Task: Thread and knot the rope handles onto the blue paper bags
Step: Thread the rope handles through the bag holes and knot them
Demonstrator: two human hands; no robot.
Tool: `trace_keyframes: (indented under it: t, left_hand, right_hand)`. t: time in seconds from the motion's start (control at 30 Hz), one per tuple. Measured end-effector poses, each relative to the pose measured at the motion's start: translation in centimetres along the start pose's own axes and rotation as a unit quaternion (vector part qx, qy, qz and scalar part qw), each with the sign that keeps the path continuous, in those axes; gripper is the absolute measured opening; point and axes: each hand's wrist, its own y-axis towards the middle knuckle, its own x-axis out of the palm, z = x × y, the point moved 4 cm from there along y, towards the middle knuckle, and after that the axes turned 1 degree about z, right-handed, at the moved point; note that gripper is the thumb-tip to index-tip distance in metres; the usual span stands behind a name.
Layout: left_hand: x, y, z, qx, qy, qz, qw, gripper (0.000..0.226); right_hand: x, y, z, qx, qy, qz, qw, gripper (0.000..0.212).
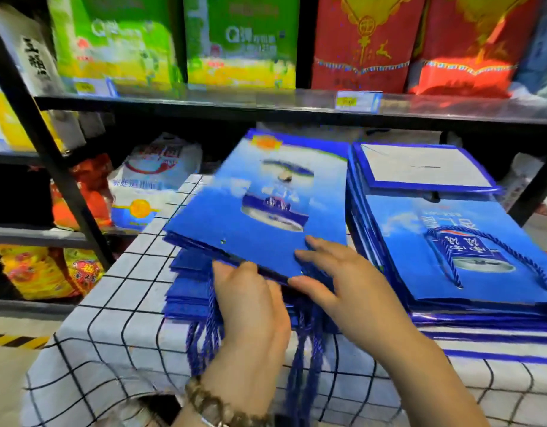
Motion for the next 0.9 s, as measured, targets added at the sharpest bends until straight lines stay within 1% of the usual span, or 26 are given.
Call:
trace_keyframes:
  t: [0.03,0.07,0.13,0.17,0.2,0.27,0.33,0.37,0.43,0.5,0.57,0.6,0.67,0.73,0.8,0.83,0.87,0.9]
  left_hand:
    - [-0.2,-0.1,-0.5,-0.043,-0.028,0.006,0.999,0.039]
    - [-0.4,-0.4,-0.7,-0.078,-0.026,-0.005,0.997,0.040]
    - [-0.9,-0.9,-0.1,-0.113,0.048,-0.035,0.992,0.034]
    - [-1.2,-1.1,0.4,-0.121,0.100,-0.061,0.986,0.028]
    - [-1.2,-1.2,1.0,-0.129,0.144,-0.081,0.978,0.025]
    - [-1.7,-1.3,2.0,-0.141,0.217,-0.116,0.959,0.026]
    - [-2.3,-1.0,2.4,-0.145,0.297,-0.159,0.930,0.017]
    - [-2.5,-0.9,2.5,-0.136,0.340,-0.179,0.913,0.011]
    - [-2.6,-0.7,2.5,-0.117,0.409,-0.195,0.884,0.009]
    - [-2.3,-0.8,2.7,-0.089,0.446,-0.200,0.868,0.016]
    - [-1.7,-1.3,2.5,-0.081,0.452,-0.226,0.859,0.020]
    - [-1.3,-1.8,2.1,-0.080,0.454,-0.255,0.850,0.018]
    - [-0.9,-2.6,0.9,-0.096,0.467,-0.320,0.819,0.004]
    - [-0.9,-3.1,-0.5,-0.118,0.486,-0.367,0.784,0.009]
    - [-0.9,-3.2,-1.3,-0.122,0.514,-0.388,0.755,0.014]
    - [-0.8,-3.1,-1.2,-0.122,0.519,-0.391,0.750,0.020]
    - [-0.6,-3.0,-0.8,-0.128,0.511,-0.386,0.757,0.024]
    - [-0.2,-2.8,-0.3,-0.138,0.487,-0.378,0.775,0.026]
  right_hand:
    - [0.0,-0.2,0.4,0.024,-0.020,0.007,0.999,0.047]
    - [-0.2,-0.5,0.6,0.047,-0.040,0.027,0.998,0.042]
    - [-0.9,-1.1,0.7,0.079,-0.094,0.070,0.990,0.037]
    - [-1.1,-1.5,0.8,0.088,-0.117,0.078,0.986,0.034]
    - [-1.4,-1.7,0.8,0.093,-0.134,0.071,0.984,0.029]
    - [-1.8,-2.0,1.0,0.095,-0.128,0.062,0.985,0.018]
    - [-2.1,-2.0,1.2,0.107,-0.086,0.082,0.987,0.013]
    - [-2.3,-1.8,1.4,0.113,-0.052,0.098,0.987,0.010]
    - [-2.5,-1.5,1.6,0.127,0.040,0.117,0.984,0.002]
    - [-2.6,-1.1,1.7,0.143,0.139,0.126,0.972,0.011]
    - [-2.8,-0.7,1.6,0.158,0.229,0.138,0.951,0.017]
    - [-2.8,-0.5,1.6,0.168,0.279,0.143,0.935,0.018]
    - [-2.8,-0.2,1.5,0.185,0.364,0.147,0.901,0.017]
    - [-2.8,0.1,1.6,0.192,0.406,0.148,0.881,0.013]
    - [-3.0,0.3,1.6,0.191,0.434,0.150,0.868,0.008]
    - [-3.1,0.4,1.6,0.188,0.447,0.150,0.861,0.007]
    - [-3.1,0.3,1.7,0.187,0.457,0.148,0.857,0.007]
    - [-3.1,0.2,1.8,0.188,0.458,0.147,0.856,0.007]
